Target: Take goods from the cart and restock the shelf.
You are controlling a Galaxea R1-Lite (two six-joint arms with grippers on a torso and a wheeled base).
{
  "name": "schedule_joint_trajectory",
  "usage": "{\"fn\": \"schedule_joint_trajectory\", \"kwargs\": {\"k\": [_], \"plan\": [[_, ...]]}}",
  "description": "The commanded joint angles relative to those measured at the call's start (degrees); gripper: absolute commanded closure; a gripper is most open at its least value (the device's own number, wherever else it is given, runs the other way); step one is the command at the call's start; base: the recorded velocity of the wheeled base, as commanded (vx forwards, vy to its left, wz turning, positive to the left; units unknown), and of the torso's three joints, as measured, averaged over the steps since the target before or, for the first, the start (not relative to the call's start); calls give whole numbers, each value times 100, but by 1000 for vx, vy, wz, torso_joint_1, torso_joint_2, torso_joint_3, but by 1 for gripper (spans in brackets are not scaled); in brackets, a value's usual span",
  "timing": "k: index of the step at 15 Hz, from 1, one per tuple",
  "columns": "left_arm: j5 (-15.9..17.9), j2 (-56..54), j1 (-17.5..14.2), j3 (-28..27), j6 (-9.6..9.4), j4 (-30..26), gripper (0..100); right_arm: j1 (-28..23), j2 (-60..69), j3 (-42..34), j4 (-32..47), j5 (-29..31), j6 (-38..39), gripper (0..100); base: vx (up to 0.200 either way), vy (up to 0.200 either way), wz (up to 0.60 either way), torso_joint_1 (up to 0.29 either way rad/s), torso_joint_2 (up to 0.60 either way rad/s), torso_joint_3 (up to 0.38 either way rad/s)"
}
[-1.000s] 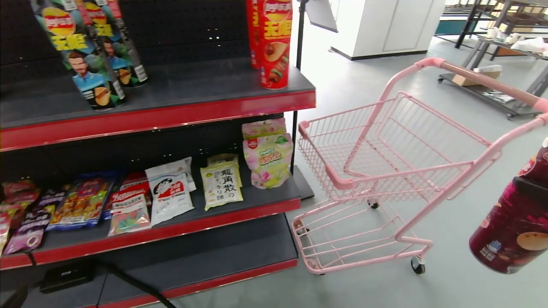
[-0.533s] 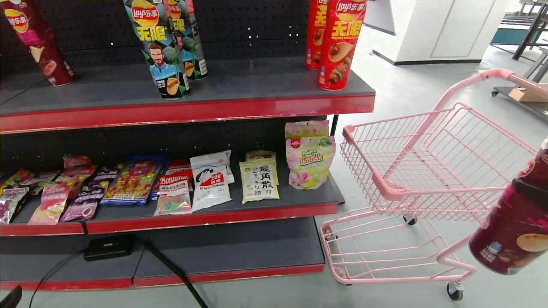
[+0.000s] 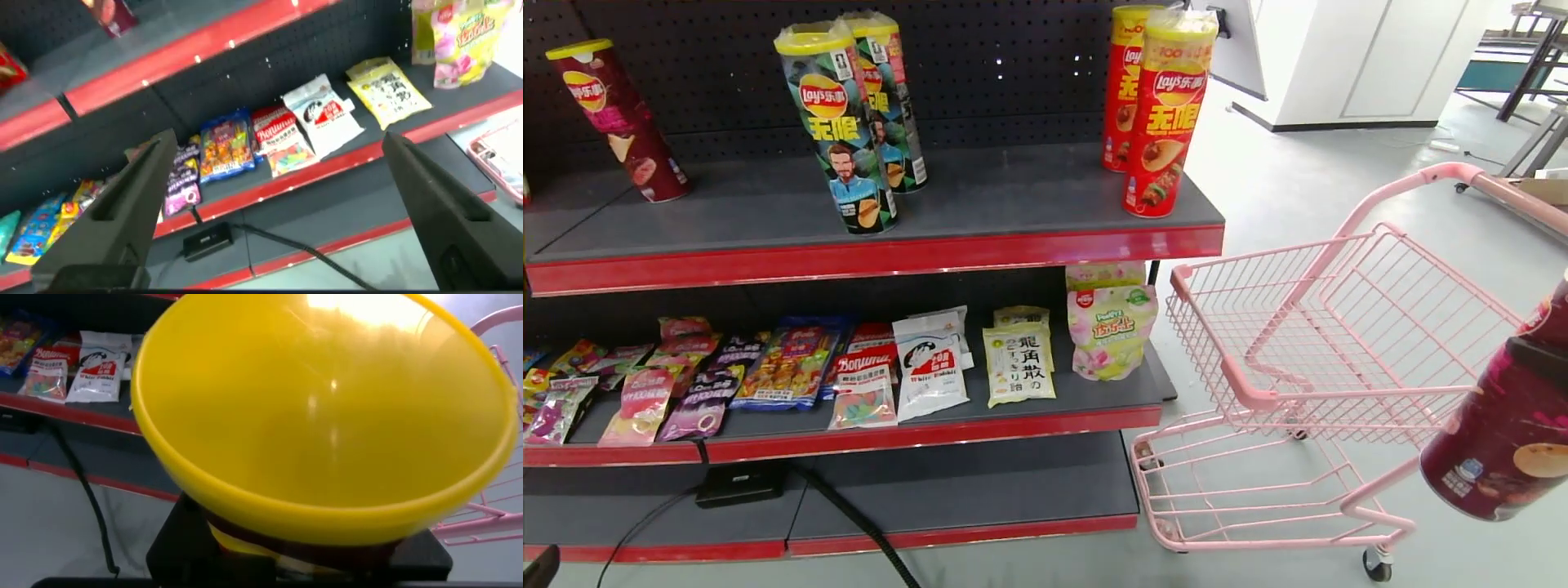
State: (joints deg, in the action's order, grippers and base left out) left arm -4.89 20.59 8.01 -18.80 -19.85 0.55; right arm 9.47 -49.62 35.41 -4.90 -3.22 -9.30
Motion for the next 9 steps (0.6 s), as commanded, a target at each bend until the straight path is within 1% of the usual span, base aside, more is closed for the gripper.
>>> {"fn": "schedule_joint_trajectory", "kwargs": {"k": [1,7,8,9], "plan": [[-3,-2,-1,-10,-2,-2,0,2,-22,9,-2,-3,-10,100,0,0,0,188,-549,-369],[-12,-2,-1,-27,-10,7,0,2,-31,27,-2,5,-10,100,0,0,0,205,-570,-363],[-65,-2,-1,-36,-10,7,0,-7,-31,18,-2,14,-28,100,0,0,0,173,-437,-276],[-276,-2,-1,-27,-10,-2,0,-7,-31,-8,-2,14,-195,100,0,0,0,163,-408,-246]]}}
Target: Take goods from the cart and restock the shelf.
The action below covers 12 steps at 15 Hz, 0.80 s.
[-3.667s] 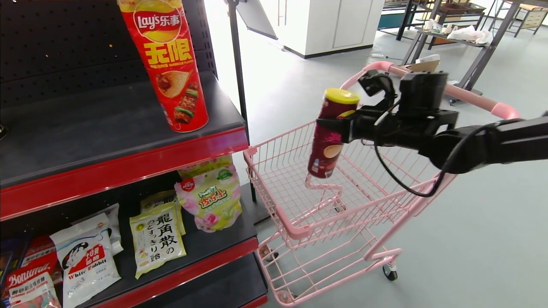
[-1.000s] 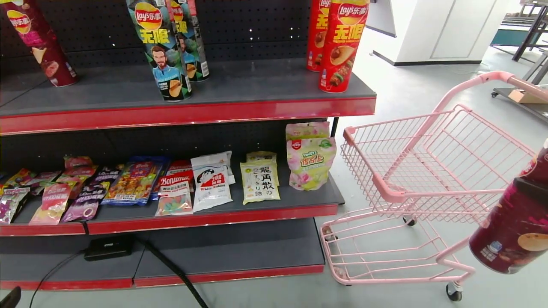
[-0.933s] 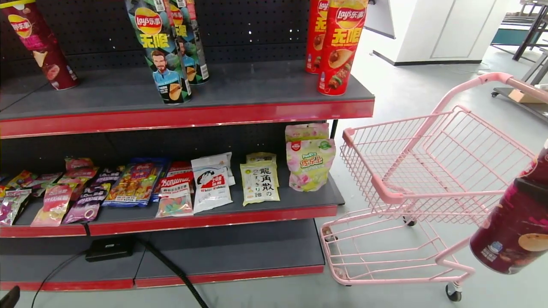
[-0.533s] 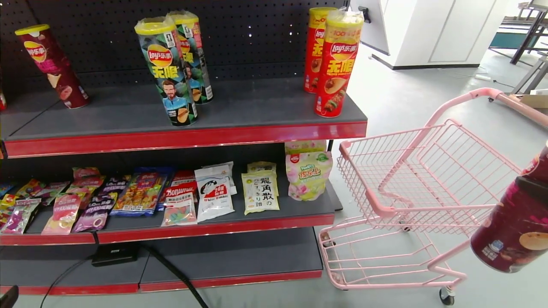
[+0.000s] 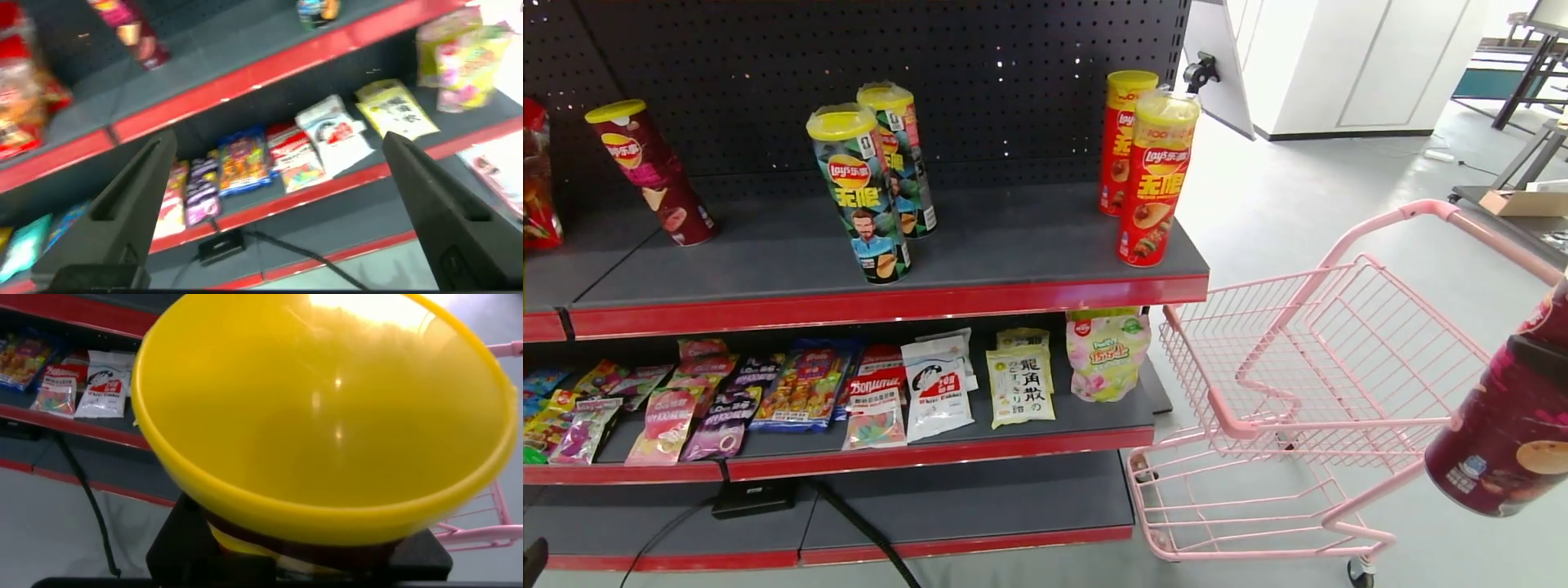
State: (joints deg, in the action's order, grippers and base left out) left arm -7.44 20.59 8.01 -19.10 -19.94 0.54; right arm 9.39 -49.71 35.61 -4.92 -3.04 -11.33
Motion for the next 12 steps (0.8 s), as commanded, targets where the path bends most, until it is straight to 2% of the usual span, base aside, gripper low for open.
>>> {"fn": "schedule_joint_trajectory", "kwargs": {"k": [1,3,12], "plan": [[-56,6,-1,21,8,-10,0,2,-21,-28,0,-4,-54,100,0,200,0,159,-398,-237],[-56,-2,-1,47,8,-10,0,2,-21,-36,0,-4,-54,100,0,200,0,90,-220,-132],[-47,6,8,56,8,-10,0,19,234,-309,9,-30,-63,100,0,200,0,9,-6,-9]]}}
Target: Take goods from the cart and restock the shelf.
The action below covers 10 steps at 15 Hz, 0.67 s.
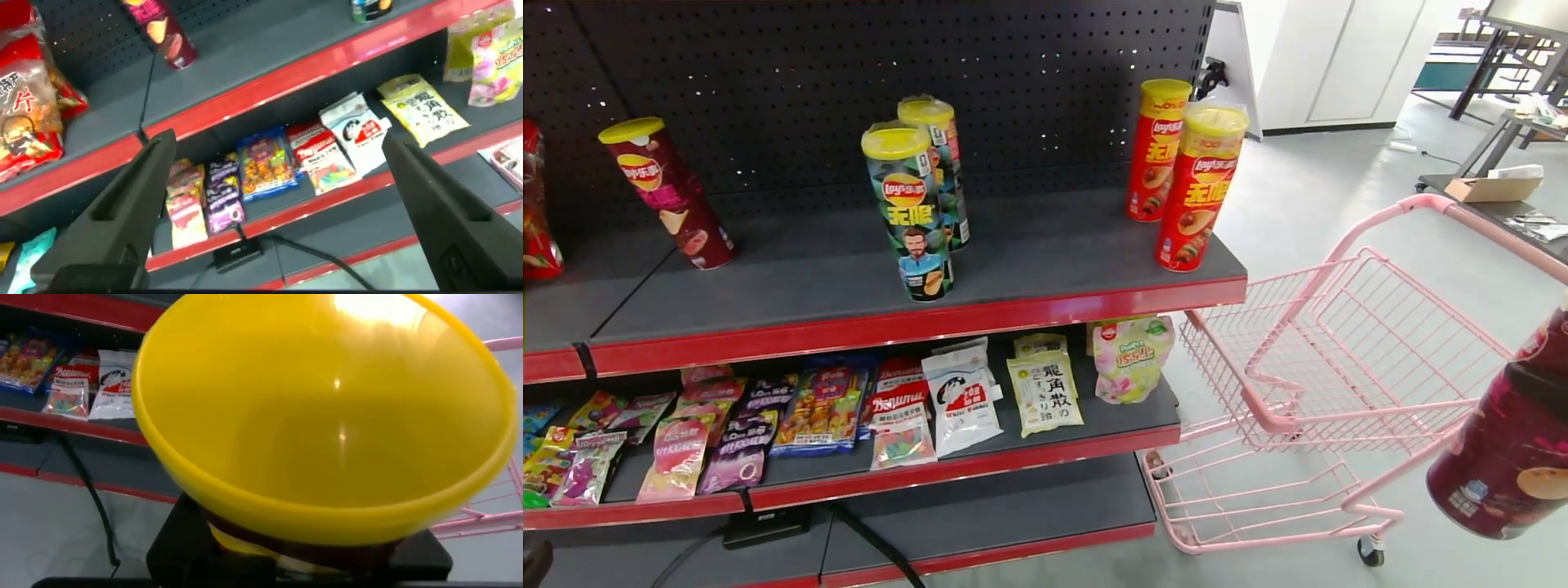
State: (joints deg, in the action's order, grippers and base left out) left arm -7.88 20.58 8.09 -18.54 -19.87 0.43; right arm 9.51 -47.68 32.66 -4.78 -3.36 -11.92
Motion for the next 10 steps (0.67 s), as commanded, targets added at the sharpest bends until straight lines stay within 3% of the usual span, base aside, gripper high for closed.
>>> {"fn": "schedule_joint_trajectory", "kwargs": {"k": [1,3,5,8,10], "plan": [[-4,8,-1,8,1,1,0,7,30,-14,-6,2,-3,100,0,200,0,-2,2,2],[-4,-1,-1,8,1,1,0,-2,22,-58,-14,2,-3,100,0,200,0,2,-2,2],[-4,-1,-1,17,1,1,0,-2,30,-67,-14,11,-3,100,0,0,0,0,0,0],[-12,-10,-1,61,1,10,0,-2,30,-75,-14,11,-3,100,0,0,600,2,6,1],[-12,-10,-1,52,1,10,0,-2,39,-67,-14,11,-3,100,0,0,0,0,0,0]]}}
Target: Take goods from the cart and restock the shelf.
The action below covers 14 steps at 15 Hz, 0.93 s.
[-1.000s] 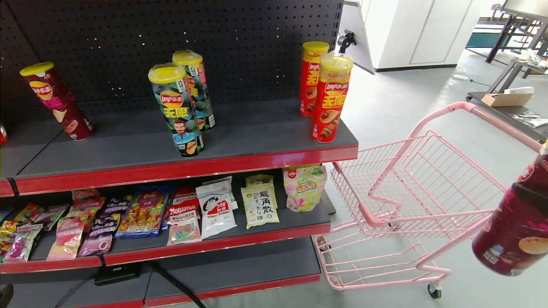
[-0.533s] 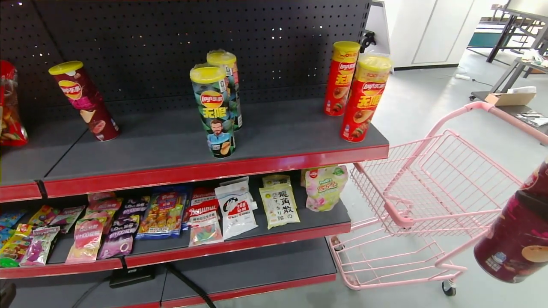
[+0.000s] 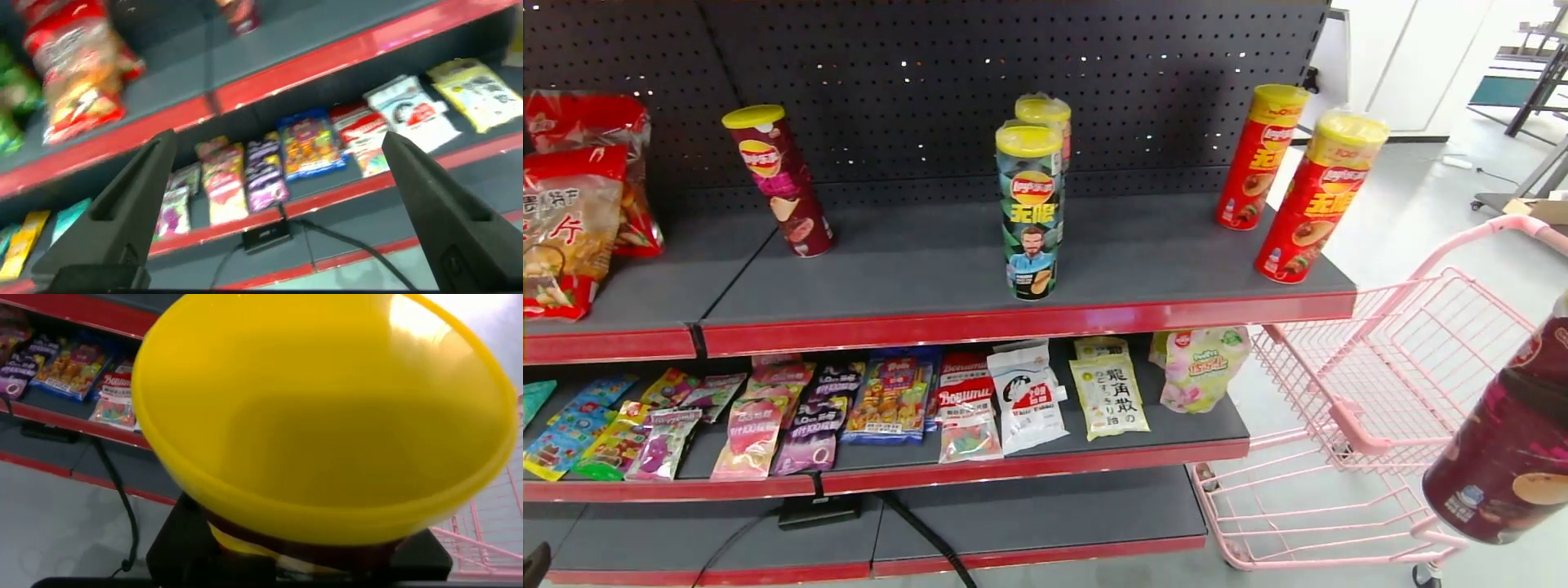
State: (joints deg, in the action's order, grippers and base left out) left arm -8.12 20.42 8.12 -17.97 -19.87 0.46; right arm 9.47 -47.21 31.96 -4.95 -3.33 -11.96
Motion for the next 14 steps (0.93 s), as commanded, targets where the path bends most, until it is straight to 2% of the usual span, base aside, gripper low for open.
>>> {"fn": "schedule_joint_trajectory", "kwargs": {"k": [1,8,11,14], "plan": [[3,-38,-3,-5,1,6,0,2,-7,3,3,8,-8,100,0,0,0,0,0,0],[-5,-143,-3,39,-8,-2,0,11,213,-138,12,16,-17,100,0,0,0,0,0,0],[-5,-205,-3,48,-52,-11,0,-7,230,-164,12,25,-17,100,0,0,600,2,7,5],[-5,-223,-3,39,-78,-2,0,-7,239,-164,3,25,-26,100,0,0,0,0,0,0]]}}
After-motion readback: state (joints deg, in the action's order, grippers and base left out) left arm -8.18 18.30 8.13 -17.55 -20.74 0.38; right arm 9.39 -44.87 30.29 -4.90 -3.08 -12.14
